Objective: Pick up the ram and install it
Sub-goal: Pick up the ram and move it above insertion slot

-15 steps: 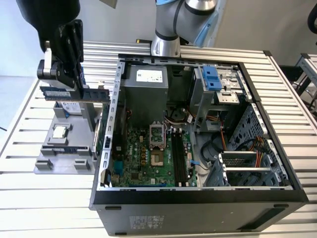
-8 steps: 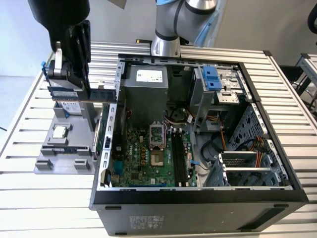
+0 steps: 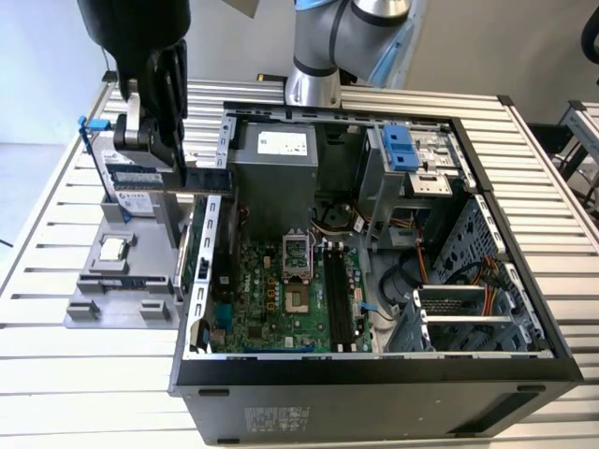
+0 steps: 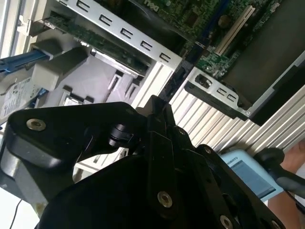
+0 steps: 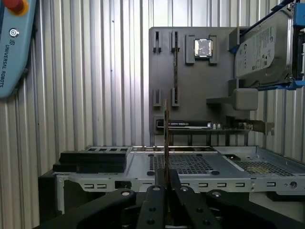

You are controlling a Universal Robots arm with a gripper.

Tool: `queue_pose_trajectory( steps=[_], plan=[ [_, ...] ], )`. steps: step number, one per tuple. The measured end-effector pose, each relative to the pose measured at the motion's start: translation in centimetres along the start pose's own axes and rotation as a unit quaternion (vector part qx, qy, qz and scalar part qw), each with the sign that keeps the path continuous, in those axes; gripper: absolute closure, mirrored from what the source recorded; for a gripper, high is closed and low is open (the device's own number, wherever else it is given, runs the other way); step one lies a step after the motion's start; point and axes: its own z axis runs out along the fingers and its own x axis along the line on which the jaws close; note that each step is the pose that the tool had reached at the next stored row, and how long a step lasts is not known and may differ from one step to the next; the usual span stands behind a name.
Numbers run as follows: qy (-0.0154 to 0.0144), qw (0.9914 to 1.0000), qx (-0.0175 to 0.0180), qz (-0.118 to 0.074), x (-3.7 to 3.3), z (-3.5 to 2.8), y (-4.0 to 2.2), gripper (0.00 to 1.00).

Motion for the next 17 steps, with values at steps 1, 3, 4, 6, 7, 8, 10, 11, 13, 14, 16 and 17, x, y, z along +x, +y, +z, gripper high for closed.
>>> queue_pose_trajectory(
  steps=[1,3,4,6,7,8,10,11,13,14,16,17],
  plan=[
    [0.0000,1.00000,0.0000,0.000,-0.01,0.00,-0.21,1.00],
    [0.0000,1.00000,0.0000,0.000,-0.01,0.00,-0.62,1.00],
    [0.0000,1.00000,-0.0001,0.000,-0.02,-0.01,-0.82,1.00],
    [0.0000,1.00000,-0.0001,0.000,-0.03,-0.01,-1.20,1.00],
    [0.0000,1.00000,-0.0001,0.000,-0.04,-0.02,-1.41,1.00],
    [0.0000,1.00000,-0.0001,0.000,-0.04,-0.02,-1.59,1.00],
    [0.0000,1.00000,-0.0001,0.000,-0.05,-0.02,-1.98,1.00],
    [0.0000,1.00000,-0.0002,0.000,-0.05,-0.02,-2.18,1.00],
    [0.0000,1.00000,-0.0002,0.000,-0.06,-0.02,-2.59,1.00],
    [0.0000,1.00000,-0.0002,0.000,-0.07,-0.03,-2.79,1.00],
    [0.0000,1.00000,-0.0002,0.000,-0.08,-0.03,-3.15,1.00],
    [0.0000,1.00000,-0.0002,0.000,-0.08,-0.03,-3.35,1.00]
  ],
)
